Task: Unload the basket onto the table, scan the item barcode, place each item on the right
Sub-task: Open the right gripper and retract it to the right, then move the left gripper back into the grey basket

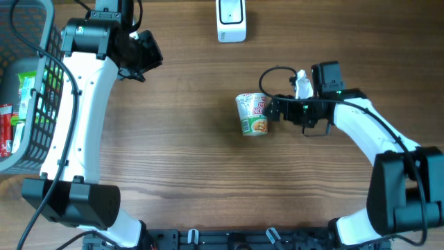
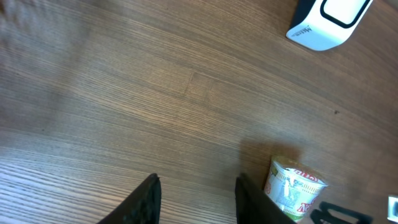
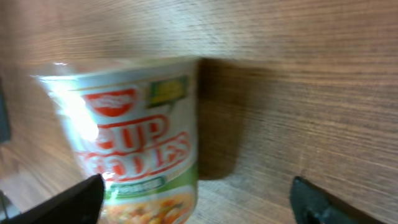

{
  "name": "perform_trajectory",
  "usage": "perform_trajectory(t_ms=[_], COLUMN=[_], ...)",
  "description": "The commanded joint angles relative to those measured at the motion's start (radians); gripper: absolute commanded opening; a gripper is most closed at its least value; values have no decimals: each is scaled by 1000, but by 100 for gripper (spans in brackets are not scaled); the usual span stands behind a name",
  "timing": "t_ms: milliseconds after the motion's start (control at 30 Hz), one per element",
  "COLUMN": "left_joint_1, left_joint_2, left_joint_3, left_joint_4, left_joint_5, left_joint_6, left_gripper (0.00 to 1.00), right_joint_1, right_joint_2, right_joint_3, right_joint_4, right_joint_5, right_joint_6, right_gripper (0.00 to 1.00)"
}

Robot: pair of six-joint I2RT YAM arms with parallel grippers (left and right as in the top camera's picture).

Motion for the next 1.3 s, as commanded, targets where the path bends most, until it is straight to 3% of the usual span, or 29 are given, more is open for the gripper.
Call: perform_trajectory(t_ms=[0,200,433,533,667,700,733,800,1000,1267], left_joint_1=[5,5,5,5,8,10,15,33,242,571], left_joint_2=[11,11,11,4,-52,-66,-89,-121,-170,-164], left_joint_3=[3,3,3,7,40,50,64,83,153,153], left_joint_4=[-1,0,-9,-24,-14,-9,4,23,16,62], left_joint_5=[-14,-14,-14,-13,-50,-65,-84,-102,-115,-115], left_joint_6=[-2,-2,-2,2,2,2,1,-2,-29,-120], left_gripper=[38,38,45,44,50,58,75,94,96,98], right_joint_1=[16,134,299,293,215,190,149,64,-168,-216], right_joint_2=[-72,-101,-91,-114,-170,-183,-201,-221,-216,-212], right_joint_3=[100,114,102,111,150,156,159,159,155,155], right_joint_4=[-34,-43,-69,-69,-112,-125,-145,-170,-200,-199], right_joint_5=[-9,18,304,324,329,328,330,338,378,378], right_joint_6=[-52,-74,-54,-16,-31,-40,-52,-61,-72,-72], right_gripper=[99,99,100,100,100,100,100,100,100,100])
